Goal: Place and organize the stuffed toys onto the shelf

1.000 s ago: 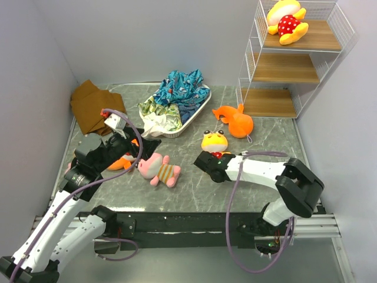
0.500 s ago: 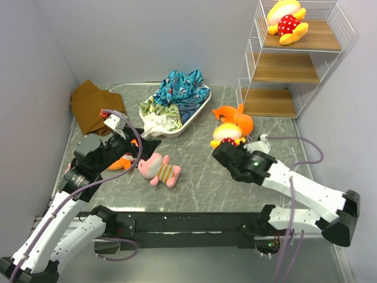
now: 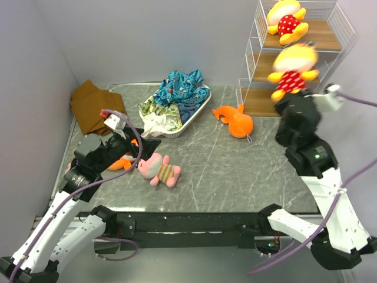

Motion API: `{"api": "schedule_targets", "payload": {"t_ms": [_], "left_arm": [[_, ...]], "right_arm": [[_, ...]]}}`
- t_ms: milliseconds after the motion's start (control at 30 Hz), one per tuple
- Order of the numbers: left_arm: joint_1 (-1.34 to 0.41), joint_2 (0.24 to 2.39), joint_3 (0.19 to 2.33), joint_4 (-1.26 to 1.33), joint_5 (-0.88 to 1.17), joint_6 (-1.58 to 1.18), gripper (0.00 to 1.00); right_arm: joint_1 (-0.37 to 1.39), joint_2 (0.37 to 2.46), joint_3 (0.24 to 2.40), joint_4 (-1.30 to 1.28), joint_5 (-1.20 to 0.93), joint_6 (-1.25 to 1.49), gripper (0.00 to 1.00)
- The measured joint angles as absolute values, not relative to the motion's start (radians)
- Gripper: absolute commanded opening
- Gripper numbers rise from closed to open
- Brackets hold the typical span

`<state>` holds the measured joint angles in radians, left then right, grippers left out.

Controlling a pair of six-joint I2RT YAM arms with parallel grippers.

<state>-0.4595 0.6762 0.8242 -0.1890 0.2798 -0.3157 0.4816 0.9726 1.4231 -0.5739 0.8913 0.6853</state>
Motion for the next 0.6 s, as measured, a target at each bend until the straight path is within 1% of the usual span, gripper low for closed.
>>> {"api": "schedule_targets", "payload": {"t_ms": [167,300,467,567,600], "left_arm": [[-0.461,0.677,0.824,-0.191,0.271,-0.315,0.96],[-0.463,0.678,0.824,-0.193,0.264,-0.315,0.96],[-0.465,0.678,0.824,-0.193,0.263,-0.31,0.96],[-0.465,0.678,0.824,-0.193,0.262,-0.308,0.96],[-0.465,0.678,0.824,-0.194,0.262,-0.308,0.96]], "right_arm": [[0.307,1.004,1.554,-0.365,0.87,0.445,0.0],[0.16,1.092,1.712,-0.269,0.817,0.35,0.0],[-0.015,1.225,1.858,-0.231,0.695,0.335,0.0],[-0.134,1.315,1.935,-0.235,0.595,0.36,0.0],[-0.174,1.372,1.967,-0.242,0.529,0.381,0.0]]}}
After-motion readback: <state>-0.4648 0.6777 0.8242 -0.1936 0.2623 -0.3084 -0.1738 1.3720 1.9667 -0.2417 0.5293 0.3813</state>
